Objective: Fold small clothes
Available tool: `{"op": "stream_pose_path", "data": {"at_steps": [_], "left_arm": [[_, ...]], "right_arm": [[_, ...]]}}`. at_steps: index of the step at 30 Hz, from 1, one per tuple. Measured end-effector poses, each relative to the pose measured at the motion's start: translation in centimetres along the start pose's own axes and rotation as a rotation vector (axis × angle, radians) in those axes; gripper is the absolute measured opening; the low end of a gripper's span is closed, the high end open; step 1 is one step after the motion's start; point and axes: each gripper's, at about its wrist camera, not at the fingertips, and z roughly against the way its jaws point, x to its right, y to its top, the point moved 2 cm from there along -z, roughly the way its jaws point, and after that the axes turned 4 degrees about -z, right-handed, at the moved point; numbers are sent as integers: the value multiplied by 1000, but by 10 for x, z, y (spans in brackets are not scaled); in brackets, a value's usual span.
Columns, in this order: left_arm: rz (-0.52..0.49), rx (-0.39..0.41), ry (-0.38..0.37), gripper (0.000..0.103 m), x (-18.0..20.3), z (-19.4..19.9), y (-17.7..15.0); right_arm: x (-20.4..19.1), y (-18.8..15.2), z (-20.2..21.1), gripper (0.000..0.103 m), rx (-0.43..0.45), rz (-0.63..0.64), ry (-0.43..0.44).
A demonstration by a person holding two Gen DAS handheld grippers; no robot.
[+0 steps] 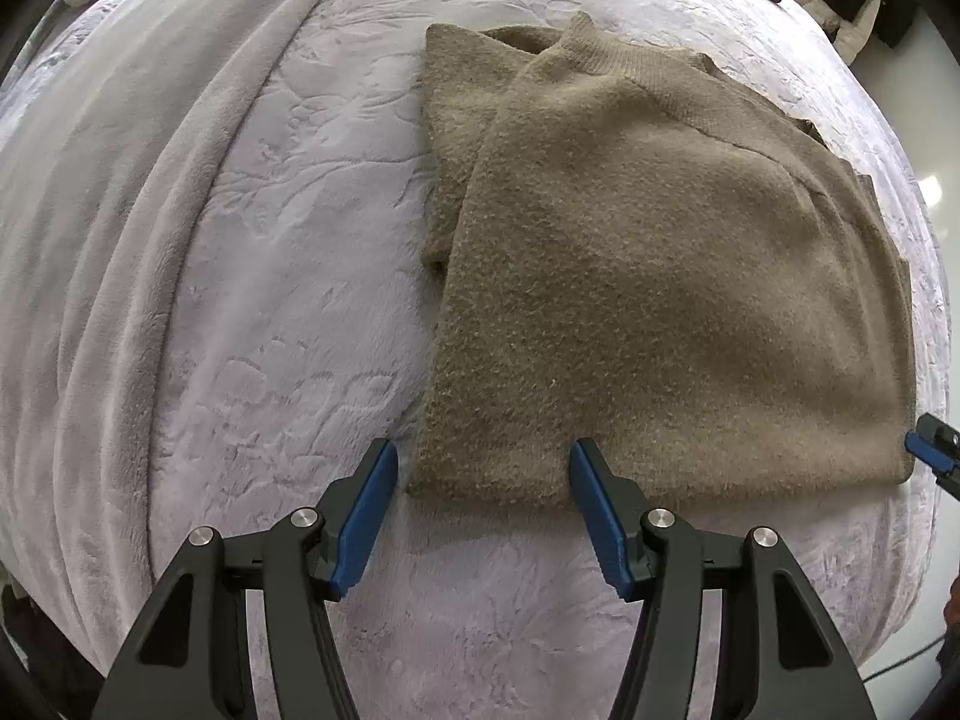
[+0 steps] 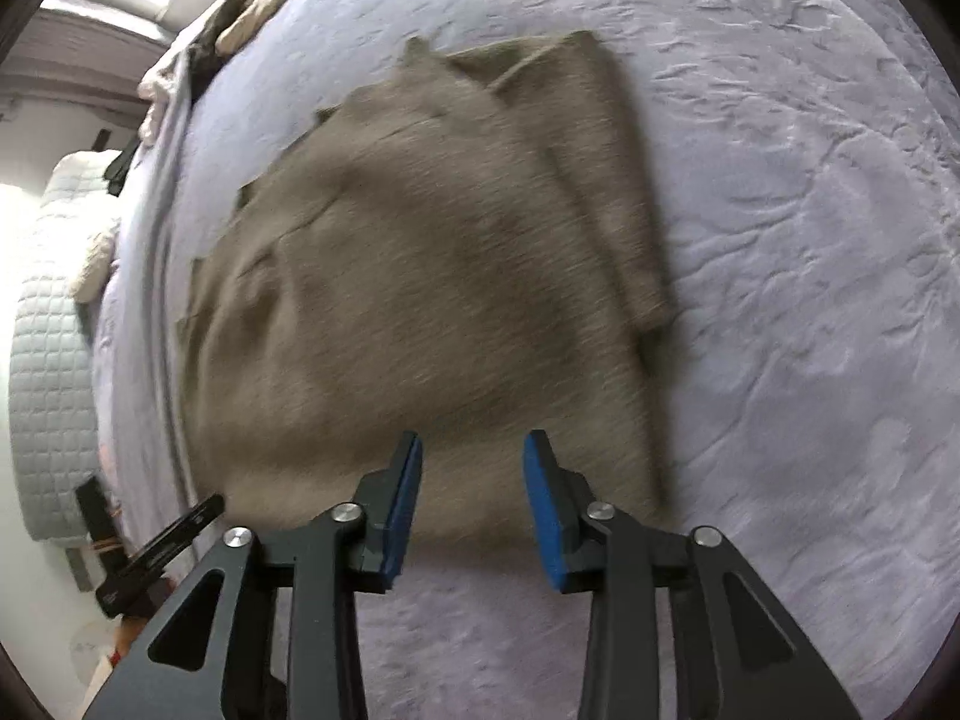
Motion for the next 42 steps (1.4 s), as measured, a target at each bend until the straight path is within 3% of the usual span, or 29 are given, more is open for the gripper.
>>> {"op": "stream_pose_path", "data": {"at_steps": [8,10,11,15,20,24,30,32,33,34,38,42], "left_arm": [[14,15,-8,61,-8,8,-2],[20,43,14,97,-12,14,-5],[30,77,25,100,-15,20,-7],[88,93,-32,100,-28,31,-12],[210,65,-76,100,-58,31,-29],[239,52,-84,100,-80,27,-49],[301,83,-97,100,-105,40,-69],[310,97,-100,100,-111,45,-74],[310,105,-104,100,-114,47,-75],[313,112,-114,100,-117,50,-76],[332,120,-126,100,-123,51,-81],[321,92,-93,100,-122,45,-81]], "right_arm": [[-45,-26,-28,44,-80,42,80],[-57,-35,-35,44,-91,56,98],[-61,-37,-39,44,-91,59,110],[-82,-53,-52,49,-106,60,186],[-118,-75,-89,52,-205,0,310],[-147,-90,-131,54,-272,-65,394],[-178,-94,-179,54,-282,-148,441],[-183,-91,-185,46,-286,-184,461],[-186,-91,-186,14,-288,-183,459],[-191,-91,-183,8,-285,-164,456],[-205,-94,-172,8,-266,-60,423],[-205,-101,-188,7,-283,-60,378]]}}
